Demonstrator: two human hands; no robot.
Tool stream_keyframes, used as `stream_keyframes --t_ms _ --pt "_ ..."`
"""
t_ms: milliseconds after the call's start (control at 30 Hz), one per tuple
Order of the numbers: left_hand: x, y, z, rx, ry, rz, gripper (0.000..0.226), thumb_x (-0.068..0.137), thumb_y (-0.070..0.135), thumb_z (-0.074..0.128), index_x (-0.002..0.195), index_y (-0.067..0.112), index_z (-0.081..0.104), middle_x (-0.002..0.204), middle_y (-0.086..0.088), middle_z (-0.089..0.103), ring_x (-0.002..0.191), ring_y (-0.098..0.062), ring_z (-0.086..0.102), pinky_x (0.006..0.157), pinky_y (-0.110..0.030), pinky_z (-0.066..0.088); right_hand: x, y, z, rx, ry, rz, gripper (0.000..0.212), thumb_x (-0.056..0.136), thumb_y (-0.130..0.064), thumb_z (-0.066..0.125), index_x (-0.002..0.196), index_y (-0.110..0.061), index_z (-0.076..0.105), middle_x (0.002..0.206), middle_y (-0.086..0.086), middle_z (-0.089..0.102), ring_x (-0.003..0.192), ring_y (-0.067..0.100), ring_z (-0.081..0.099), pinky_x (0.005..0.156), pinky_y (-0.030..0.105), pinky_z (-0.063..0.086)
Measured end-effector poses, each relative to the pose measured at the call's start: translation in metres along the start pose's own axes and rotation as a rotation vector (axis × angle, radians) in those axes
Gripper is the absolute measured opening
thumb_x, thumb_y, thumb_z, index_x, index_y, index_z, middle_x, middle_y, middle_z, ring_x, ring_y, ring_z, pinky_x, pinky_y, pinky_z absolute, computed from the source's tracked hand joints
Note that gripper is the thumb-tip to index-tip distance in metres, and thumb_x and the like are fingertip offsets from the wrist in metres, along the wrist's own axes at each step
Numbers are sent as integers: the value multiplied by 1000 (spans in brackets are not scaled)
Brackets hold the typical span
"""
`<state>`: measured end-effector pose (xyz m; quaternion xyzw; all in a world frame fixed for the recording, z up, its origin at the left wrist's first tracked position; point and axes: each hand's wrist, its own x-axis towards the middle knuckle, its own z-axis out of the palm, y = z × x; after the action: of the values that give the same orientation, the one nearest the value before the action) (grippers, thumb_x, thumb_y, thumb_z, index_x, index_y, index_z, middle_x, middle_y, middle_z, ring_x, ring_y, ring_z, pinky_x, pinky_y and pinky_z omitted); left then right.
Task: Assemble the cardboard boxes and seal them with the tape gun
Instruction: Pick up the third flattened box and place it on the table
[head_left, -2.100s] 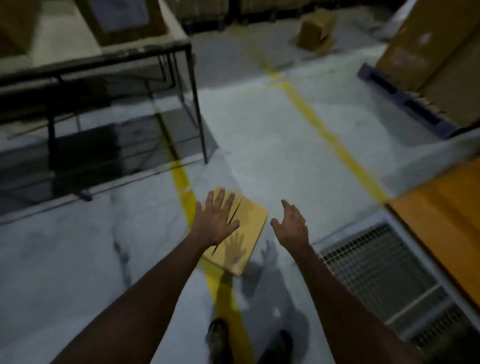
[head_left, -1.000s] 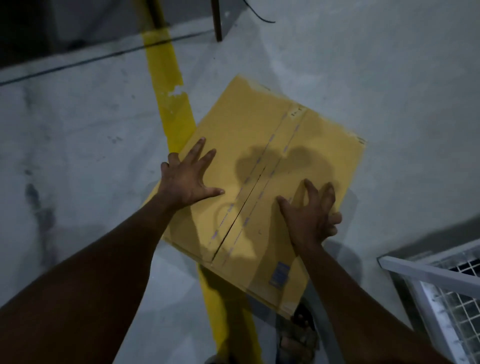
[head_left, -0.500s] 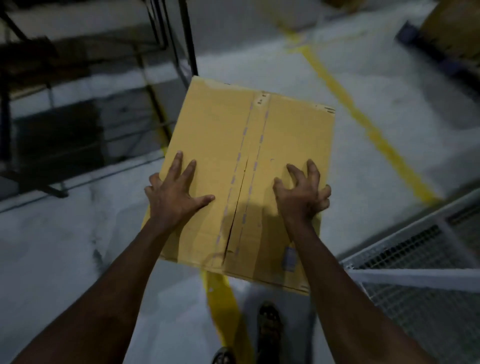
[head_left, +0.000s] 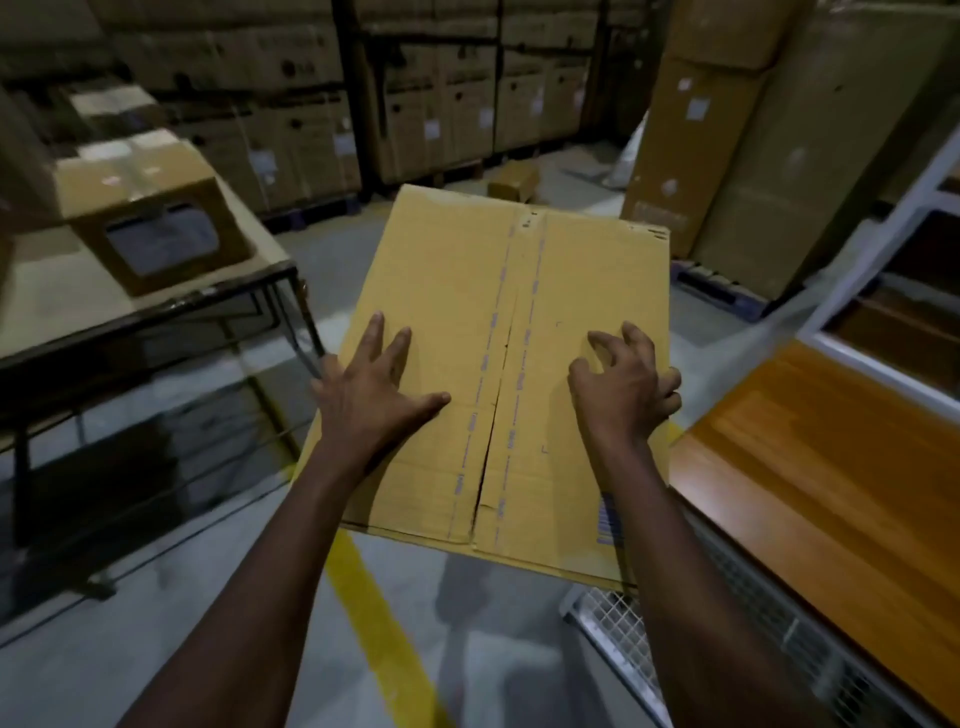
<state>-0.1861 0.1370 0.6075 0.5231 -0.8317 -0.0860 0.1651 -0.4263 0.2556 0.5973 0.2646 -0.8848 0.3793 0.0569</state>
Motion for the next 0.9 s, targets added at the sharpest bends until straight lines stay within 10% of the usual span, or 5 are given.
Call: stream_keyframes --t_ms 500,900 --pt "-80 305 90 11 -224 263 100 65 88 51 151 44 28 164 14 8 133 -44 28 102 -56 29 67 266 -204 -117 -27 305 35 75 -44 59 109 -42 66 144 -17 39 117 37 35 96 51 33" --pt "-98 376 143 100 -408 243 101 70 93 37 154 39 18 166 4 2 137 -51 21 102 -63 28 110 339 -237 -251 -287 224 29 90 -46 58 119 -48 62 153 -14 34 133 39 25 106 48 24"
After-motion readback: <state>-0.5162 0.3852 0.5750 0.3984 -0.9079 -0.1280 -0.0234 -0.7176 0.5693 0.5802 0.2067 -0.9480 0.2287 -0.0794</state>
